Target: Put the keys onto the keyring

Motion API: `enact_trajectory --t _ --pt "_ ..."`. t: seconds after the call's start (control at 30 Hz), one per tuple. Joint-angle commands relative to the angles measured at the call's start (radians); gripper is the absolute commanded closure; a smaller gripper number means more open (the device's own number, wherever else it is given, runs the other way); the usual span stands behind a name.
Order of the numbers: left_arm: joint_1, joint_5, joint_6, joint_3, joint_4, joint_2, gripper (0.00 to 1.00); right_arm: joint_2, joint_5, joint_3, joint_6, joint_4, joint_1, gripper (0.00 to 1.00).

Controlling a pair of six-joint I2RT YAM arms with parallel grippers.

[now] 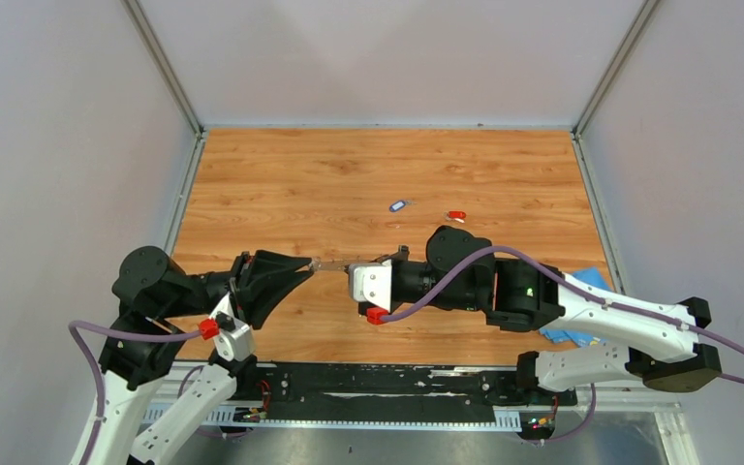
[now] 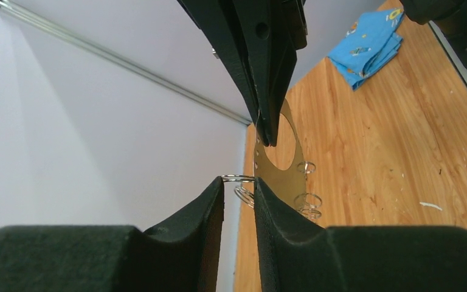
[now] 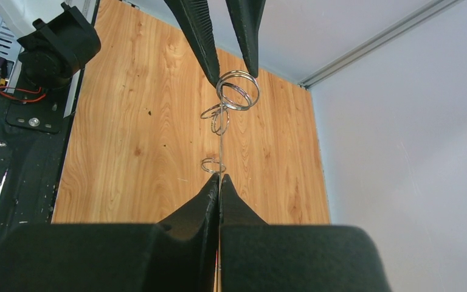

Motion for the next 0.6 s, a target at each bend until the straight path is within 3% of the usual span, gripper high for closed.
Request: enact_trajectory --t 0.0,0.13,0.37,0.57 --pt "-0.006 -0.026 -0.032 -0.006 -0.024 -0.002 0.72 0.000 0.008 0.035 0.000 -0.006 0.003 1.00" --pt "-0.006 -0.023 -0.045 -0.007 -0.025 0.006 0.72 0.002 0.008 0.036 -0.007 -0.006 0.002 1.00" --pt "-0.006 0.003 -0.067 -0.002 -0.039 0.031 0.64 0.003 0.008 0.033 -0.017 -0.006 0.003 1.00" --pt "-0.006 -0.010 -0.039 -0.006 -0.069 0.031 0.50 -0.017 0.000 0.014 -0.023 0.006 0.001 1.00"
